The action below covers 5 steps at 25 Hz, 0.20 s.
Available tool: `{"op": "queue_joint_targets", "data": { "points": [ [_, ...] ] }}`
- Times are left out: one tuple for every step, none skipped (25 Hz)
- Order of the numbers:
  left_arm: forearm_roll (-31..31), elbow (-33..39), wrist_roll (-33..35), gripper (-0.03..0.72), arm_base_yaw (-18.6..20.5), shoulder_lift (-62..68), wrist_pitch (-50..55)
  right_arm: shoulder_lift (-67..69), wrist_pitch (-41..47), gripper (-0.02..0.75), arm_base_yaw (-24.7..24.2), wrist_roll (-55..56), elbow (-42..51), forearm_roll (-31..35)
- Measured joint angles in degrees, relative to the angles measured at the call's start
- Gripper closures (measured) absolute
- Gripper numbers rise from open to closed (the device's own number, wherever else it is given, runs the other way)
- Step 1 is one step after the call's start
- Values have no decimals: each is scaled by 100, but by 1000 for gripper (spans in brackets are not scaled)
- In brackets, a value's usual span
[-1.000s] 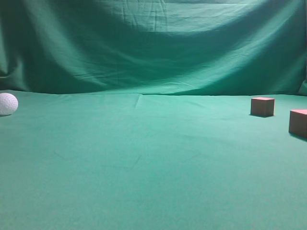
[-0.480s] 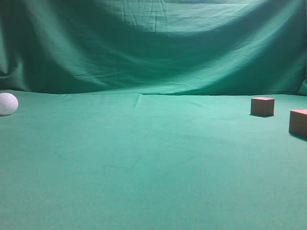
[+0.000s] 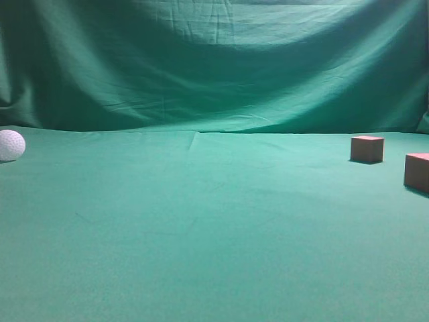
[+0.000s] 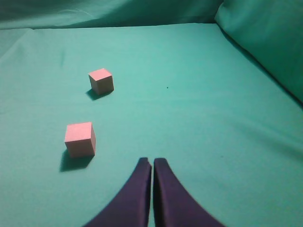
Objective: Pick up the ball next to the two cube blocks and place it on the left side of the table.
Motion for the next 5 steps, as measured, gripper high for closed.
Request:
{"op": "queue_joint_targets", "data": {
  "points": [
    [0, 0, 0, 688, 0, 0, 0, 0, 0, 738, 0, 0, 0, 0],
    [0, 0, 0, 688, 0, 0, 0, 0, 0, 738, 0, 0, 0, 0],
    [0, 0, 0, 688, 0, 0, 0, 0, 0, 738, 0, 0, 0, 0],
    [0, 0, 0, 688, 0, 0, 0, 0, 0, 738, 0, -9, 0, 0],
    [0, 0, 0, 688, 0, 0, 0, 0, 0, 738, 0, -9, 0, 0]
  ]
}}
